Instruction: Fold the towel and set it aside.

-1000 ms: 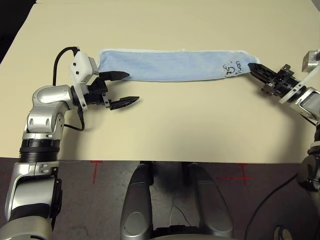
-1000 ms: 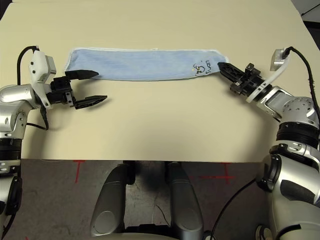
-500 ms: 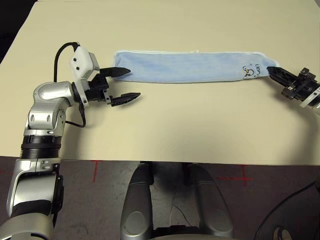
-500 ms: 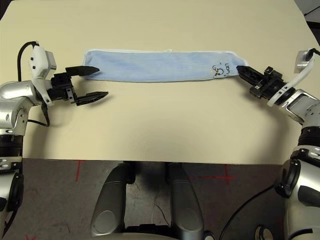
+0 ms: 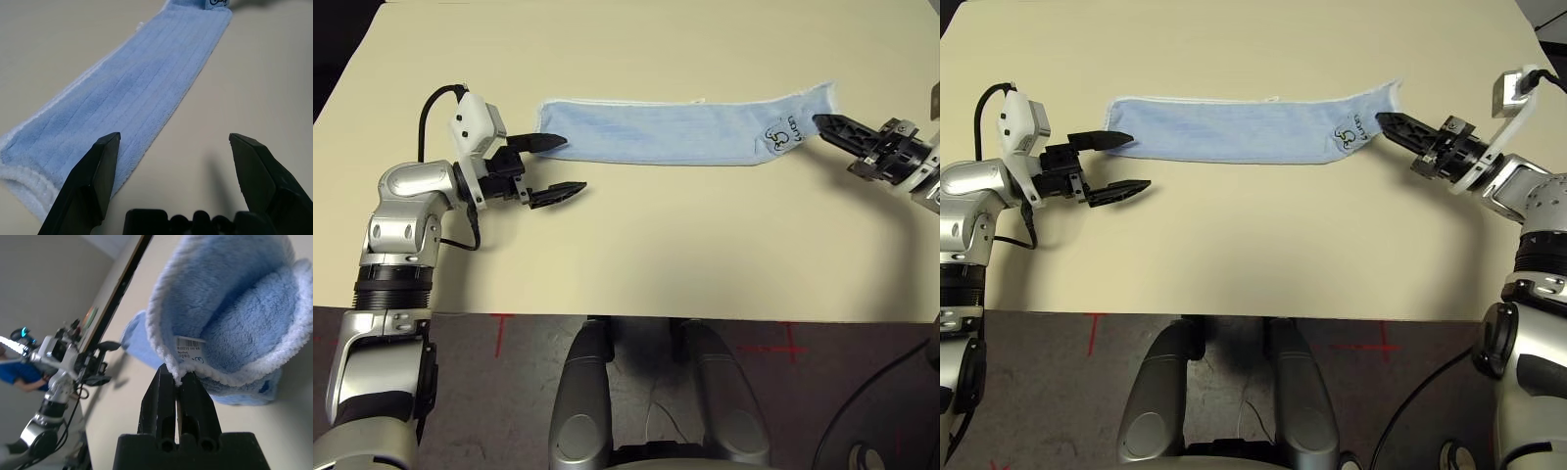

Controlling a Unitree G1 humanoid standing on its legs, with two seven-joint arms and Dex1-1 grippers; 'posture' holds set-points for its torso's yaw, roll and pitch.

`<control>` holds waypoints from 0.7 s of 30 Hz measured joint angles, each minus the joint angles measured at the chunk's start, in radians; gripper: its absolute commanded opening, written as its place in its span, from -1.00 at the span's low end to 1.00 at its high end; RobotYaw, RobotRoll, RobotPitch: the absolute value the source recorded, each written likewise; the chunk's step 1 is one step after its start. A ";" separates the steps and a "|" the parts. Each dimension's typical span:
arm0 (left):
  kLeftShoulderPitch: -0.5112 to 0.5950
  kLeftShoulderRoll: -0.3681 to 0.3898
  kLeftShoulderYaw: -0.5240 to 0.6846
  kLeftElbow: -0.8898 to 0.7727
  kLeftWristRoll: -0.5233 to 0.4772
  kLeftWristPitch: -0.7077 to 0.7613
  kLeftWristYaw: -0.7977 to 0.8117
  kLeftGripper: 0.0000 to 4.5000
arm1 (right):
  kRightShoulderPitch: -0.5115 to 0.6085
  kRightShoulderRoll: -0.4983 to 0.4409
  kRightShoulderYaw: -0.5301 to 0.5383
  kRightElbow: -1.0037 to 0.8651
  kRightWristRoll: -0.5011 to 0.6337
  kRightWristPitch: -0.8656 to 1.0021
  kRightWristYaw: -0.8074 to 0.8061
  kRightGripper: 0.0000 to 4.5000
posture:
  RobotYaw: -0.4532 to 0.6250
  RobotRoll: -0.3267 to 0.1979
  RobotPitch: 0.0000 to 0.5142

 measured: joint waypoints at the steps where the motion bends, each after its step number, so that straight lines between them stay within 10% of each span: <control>1: 0.000 0.000 0.000 0.000 0.000 0.000 0.000 1.00 | 0.000 0.008 0.011 -0.018 0.000 0.002 0.008 -0.99 | -0.15 0.25 0.32; 21: -0.002 -0.001 -0.001 0.004 0.001 0.000 0.007 1.00 | -0.118 0.210 0.234 0.013 -0.193 -0.206 -0.035 -0.99 | -0.12 0.25 0.31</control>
